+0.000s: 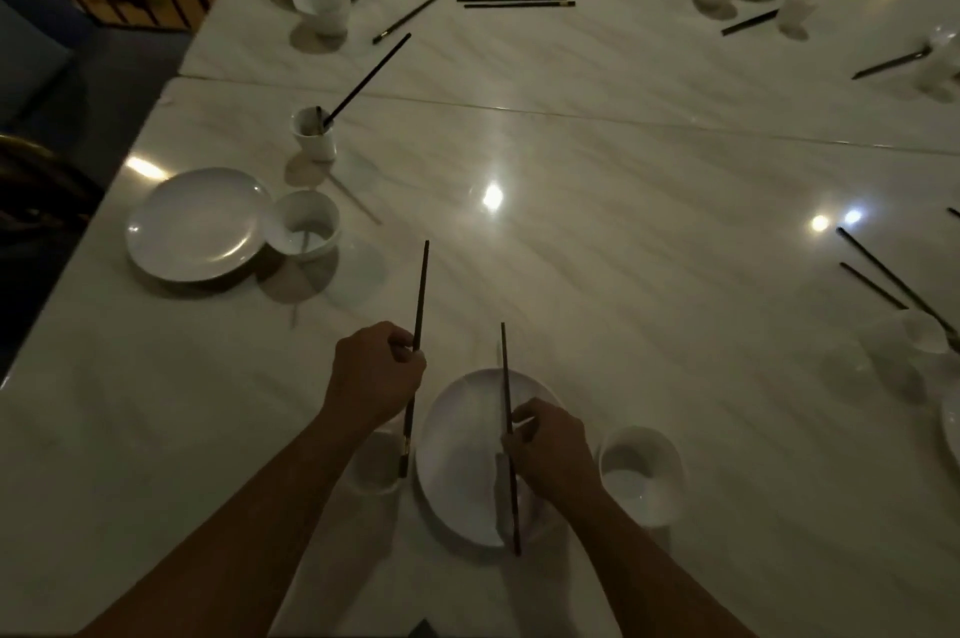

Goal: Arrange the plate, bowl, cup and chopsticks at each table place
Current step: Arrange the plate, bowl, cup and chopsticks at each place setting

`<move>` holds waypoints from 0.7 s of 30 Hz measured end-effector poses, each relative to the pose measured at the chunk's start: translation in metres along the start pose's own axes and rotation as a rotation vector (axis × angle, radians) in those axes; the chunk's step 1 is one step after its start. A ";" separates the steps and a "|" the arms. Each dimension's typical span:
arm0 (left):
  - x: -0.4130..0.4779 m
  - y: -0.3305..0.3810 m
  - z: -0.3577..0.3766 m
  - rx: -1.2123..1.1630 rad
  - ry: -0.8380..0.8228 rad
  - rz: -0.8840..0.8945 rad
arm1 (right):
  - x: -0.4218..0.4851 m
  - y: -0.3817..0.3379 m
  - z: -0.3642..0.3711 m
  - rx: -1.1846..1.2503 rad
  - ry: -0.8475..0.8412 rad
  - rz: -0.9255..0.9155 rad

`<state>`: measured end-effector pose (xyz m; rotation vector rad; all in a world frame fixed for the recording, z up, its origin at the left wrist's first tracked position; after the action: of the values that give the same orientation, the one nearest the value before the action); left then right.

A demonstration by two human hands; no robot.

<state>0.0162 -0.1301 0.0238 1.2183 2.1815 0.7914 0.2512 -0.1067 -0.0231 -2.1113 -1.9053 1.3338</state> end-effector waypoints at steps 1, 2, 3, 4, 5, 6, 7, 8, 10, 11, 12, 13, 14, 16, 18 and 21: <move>-0.008 -0.001 -0.001 -0.005 0.009 -0.011 | -0.001 0.001 0.001 0.002 -0.004 -0.012; -0.015 -0.001 -0.001 -0.008 0.016 -0.020 | -0.002 0.001 0.002 0.002 -0.009 -0.021; -0.022 -0.002 -0.001 -0.009 0.023 -0.025 | -0.003 0.002 0.002 0.002 -0.014 -0.030; -0.028 -0.001 -0.002 -0.006 0.031 -0.030 | -0.004 0.002 0.002 -0.003 -0.018 -0.039; -0.035 -0.001 -0.001 -0.003 0.041 -0.036 | -0.006 0.002 0.003 -0.007 -0.021 -0.050; -0.041 -0.001 -0.001 -0.001 0.052 -0.043 | -0.007 0.003 0.003 -0.010 -0.025 -0.058; -0.046 0.000 0.000 -0.002 0.062 -0.048 | -0.008 0.003 0.003 -0.009 -0.028 -0.066; -0.051 0.000 0.001 -0.002 0.067 -0.055 | -0.009 0.003 0.003 -0.009 -0.030 -0.070; -0.059 -0.001 0.003 -0.004 0.074 -0.069 | -0.009 0.004 0.003 -0.012 -0.040 -0.072; -0.063 -0.001 0.004 -0.005 0.079 -0.076 | -0.008 0.004 0.004 -0.007 -0.048 -0.071; -0.066 -0.001 0.005 -0.004 0.086 -0.081 | -0.008 0.004 0.004 0.000 -0.055 -0.068; -0.068 -0.001 0.006 0.001 0.090 -0.084 | -0.007 0.004 0.003 0.002 -0.059 -0.066; -0.071 0.000 0.007 0.007 0.093 -0.086 | -0.007 0.004 0.003 -0.001 -0.059 -0.065; -0.075 0.001 0.010 0.020 0.085 -0.083 | -0.007 0.003 0.000 0.006 -0.056 -0.064; -0.080 0.004 0.016 0.030 0.070 -0.069 | -0.008 0.003 -0.006 0.026 -0.041 -0.066; -0.085 0.011 0.032 0.039 0.049 -0.066 | -0.007 0.002 -0.021 0.009 0.010 -0.110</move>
<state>0.0833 -0.1917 0.0220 1.1507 2.2743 0.7623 0.2653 -0.1023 -0.0072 -1.9736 -1.9750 1.3052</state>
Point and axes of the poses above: each hand's wrist, its own x-axis towards the middle knuckle, its own z-axis out of the palm, y = z × x, the point moved 3 cm from there along x, towards the middle knuckle, and after that the axes turned 8 degrees about z, right-handed, at the moved point
